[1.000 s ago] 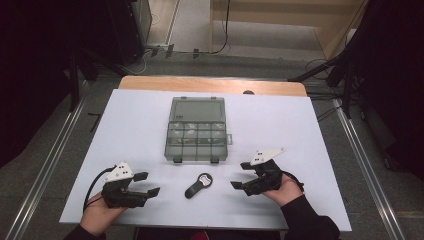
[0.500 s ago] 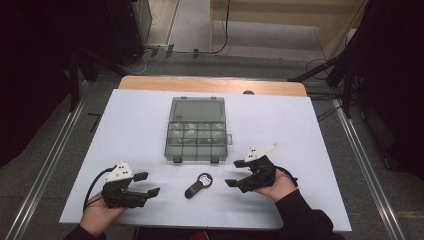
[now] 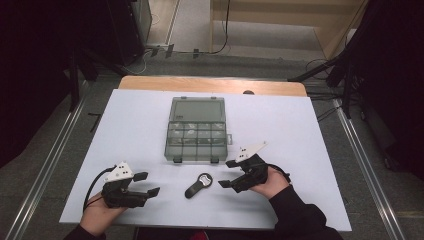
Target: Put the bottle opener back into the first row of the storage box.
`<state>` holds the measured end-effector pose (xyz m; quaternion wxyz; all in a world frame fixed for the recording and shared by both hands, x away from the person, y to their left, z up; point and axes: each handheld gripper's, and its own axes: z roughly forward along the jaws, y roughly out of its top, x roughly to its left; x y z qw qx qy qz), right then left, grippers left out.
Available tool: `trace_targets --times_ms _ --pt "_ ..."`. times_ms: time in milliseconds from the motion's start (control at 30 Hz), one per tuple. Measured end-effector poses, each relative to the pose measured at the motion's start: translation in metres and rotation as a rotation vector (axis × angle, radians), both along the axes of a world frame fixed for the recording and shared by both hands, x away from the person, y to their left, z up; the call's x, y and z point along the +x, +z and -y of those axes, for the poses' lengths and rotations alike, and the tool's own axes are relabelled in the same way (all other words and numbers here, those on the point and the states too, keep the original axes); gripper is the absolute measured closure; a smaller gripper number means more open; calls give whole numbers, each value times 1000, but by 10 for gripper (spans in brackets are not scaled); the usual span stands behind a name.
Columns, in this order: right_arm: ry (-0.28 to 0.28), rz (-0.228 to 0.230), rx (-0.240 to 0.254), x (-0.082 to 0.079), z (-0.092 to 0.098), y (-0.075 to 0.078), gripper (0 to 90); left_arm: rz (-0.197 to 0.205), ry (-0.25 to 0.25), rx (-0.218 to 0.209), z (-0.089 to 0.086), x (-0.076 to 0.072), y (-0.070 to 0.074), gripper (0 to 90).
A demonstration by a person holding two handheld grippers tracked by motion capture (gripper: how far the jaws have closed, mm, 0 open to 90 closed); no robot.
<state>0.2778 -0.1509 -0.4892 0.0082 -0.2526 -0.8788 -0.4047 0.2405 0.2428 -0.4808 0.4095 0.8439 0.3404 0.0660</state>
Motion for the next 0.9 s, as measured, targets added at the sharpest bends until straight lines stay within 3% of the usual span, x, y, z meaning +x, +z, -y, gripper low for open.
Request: trace_targets --times_ms 267,567,900 --pt "33 -8 4 4 -5 1 256 8 6 0 0 1 0 273" --pt "155 -7 -10 12 -18 0 256 9 4 4 0 1 -1 273" --pt "235 -18 14 21 -29 3 256 7 3 3 0 1 -1 273"
